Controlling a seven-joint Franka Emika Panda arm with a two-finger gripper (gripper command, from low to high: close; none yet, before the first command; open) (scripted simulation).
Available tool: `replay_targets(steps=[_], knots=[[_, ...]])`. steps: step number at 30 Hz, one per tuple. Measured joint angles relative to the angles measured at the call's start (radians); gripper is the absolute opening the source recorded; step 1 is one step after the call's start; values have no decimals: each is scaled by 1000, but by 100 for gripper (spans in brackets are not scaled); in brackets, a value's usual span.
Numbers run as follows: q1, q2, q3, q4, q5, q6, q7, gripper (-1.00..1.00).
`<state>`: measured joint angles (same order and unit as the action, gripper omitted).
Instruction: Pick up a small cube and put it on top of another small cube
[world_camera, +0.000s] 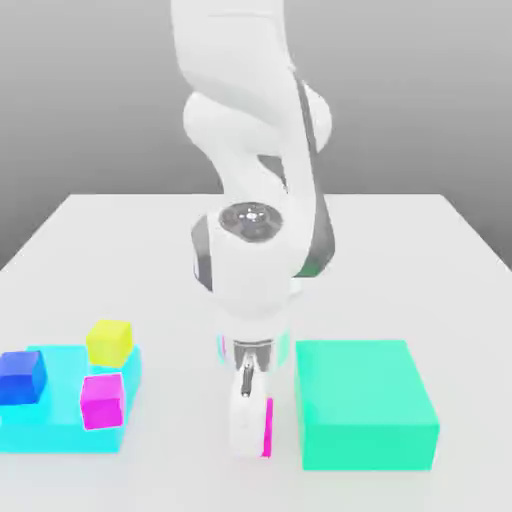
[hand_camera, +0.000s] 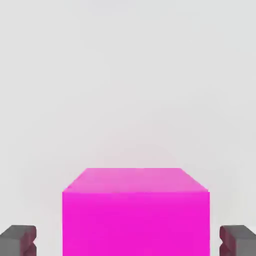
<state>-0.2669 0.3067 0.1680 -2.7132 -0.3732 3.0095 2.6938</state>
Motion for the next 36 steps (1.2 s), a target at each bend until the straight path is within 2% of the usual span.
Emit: replay_targets(steps=[4, 6, 12, 16, 25, 30, 31, 36], knots=[[7, 9, -10, 2, -11, 8, 8, -100], [-16, -12, 19, -2, 10, -8, -7, -100], [-111, -135, 151, -28, 171, -97, -127, -100], [-129, -218, 192, -49, 273, -159, -204, -100], [-375, -398, 50, 115, 389, -501, -405, -100], [-396, -284, 38, 116, 357, -388, -395, -100], [-395, -262, 38, 113, 350, -363, -390, 100], [-395, -262, 38, 113, 350, -363, -390, 100]])
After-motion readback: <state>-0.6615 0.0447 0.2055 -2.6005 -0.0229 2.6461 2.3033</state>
